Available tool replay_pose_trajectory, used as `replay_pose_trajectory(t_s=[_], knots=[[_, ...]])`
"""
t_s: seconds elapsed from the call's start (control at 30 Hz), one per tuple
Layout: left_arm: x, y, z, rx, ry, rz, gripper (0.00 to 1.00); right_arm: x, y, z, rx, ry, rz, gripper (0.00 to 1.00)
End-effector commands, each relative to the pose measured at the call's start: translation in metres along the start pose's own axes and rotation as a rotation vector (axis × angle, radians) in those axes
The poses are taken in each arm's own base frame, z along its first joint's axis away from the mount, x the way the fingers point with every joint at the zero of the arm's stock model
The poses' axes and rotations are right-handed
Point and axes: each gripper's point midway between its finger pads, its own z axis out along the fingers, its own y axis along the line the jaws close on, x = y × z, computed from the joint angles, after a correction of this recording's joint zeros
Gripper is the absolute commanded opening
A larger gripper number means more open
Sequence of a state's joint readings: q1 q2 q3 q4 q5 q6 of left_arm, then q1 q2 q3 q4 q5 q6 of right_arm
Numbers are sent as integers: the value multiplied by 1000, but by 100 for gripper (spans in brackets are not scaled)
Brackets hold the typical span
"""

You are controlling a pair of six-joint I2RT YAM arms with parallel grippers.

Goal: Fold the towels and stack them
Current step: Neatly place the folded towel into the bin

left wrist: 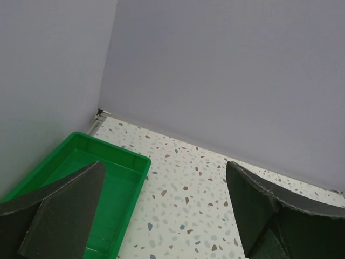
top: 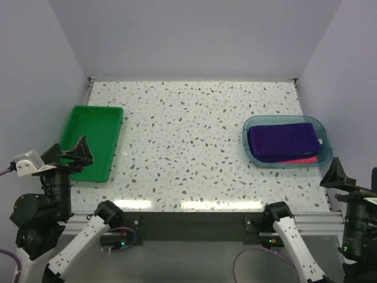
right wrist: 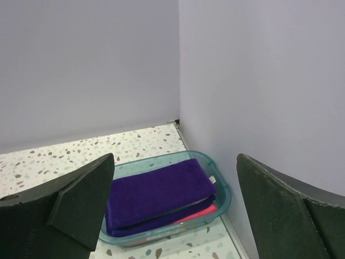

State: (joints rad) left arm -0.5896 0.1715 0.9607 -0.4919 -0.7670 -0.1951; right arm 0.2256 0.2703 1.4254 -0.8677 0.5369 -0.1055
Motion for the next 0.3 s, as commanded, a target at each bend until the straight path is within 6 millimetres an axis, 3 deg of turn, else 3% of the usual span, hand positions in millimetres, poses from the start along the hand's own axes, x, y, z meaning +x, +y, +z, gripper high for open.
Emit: replay_pose_trajectory(t_s=[0.0,0.27], knots=[[-12,8,-4,-26,-28,-14,100,-7,0,3,-14,-26,-32,99],[-3,5,0,-28,-12,2,100,-3,6,7,-39,-28,-28,99]])
